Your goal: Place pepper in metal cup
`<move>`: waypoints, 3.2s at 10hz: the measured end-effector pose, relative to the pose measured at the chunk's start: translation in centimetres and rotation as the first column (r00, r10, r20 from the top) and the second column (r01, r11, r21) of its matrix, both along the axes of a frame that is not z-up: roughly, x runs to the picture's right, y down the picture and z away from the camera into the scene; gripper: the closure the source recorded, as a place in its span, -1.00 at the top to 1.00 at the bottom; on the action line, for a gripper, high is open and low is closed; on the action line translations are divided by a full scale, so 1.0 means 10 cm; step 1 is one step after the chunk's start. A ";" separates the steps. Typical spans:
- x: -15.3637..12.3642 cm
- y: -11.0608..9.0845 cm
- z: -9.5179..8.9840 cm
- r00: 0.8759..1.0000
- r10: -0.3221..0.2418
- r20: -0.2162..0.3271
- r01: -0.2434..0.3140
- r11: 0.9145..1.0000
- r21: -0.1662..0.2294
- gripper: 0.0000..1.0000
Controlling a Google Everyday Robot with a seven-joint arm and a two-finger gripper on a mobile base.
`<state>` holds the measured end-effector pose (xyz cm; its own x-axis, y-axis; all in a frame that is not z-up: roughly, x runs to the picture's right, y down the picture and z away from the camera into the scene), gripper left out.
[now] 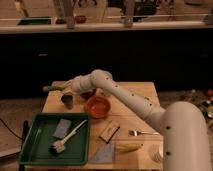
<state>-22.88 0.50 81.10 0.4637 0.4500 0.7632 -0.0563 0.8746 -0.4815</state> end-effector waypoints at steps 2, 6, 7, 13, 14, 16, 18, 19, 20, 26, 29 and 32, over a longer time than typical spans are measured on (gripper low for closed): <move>-0.04 0.03 0.00 0.998 0.017 0.062 -0.016 1.000 -0.014 -0.99; -0.09 0.10 0.05 0.991 0.035 0.127 -0.030 0.999 -0.040 -0.99; -0.09 0.11 0.07 0.990 0.041 0.135 -0.035 0.998 -0.048 -0.99; -0.08 0.12 0.20 0.981 0.081 0.178 -0.067 0.994 -0.084 -0.99; -0.07 0.12 0.22 0.978 0.083 0.193 -0.068 0.994 -0.086 -0.99; -0.09 0.13 0.23 0.968 0.075 0.239 -0.056 0.995 -0.084 -0.99; -0.11 0.13 0.23 0.958 0.063 0.279 -0.042 0.996 -0.080 -0.99; -0.10 0.13 0.24 0.954 0.058 0.293 -0.037 0.996 -0.077 -0.99; -0.09 0.11 0.25 0.951 0.054 0.305 -0.032 0.997 -0.074 -0.99; -0.03 0.15 0.33 0.948 0.056 0.313 -0.030 0.996 -0.085 -0.99; -0.01 0.17 0.37 0.949 0.065 0.308 -0.038 0.995 -0.092 -0.99; 0.02 0.17 0.41 0.951 0.077 0.301 -0.050 0.994 -0.097 -0.99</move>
<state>-22.66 2.17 85.20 0.1845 0.5416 0.8201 0.0500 0.8282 -0.5582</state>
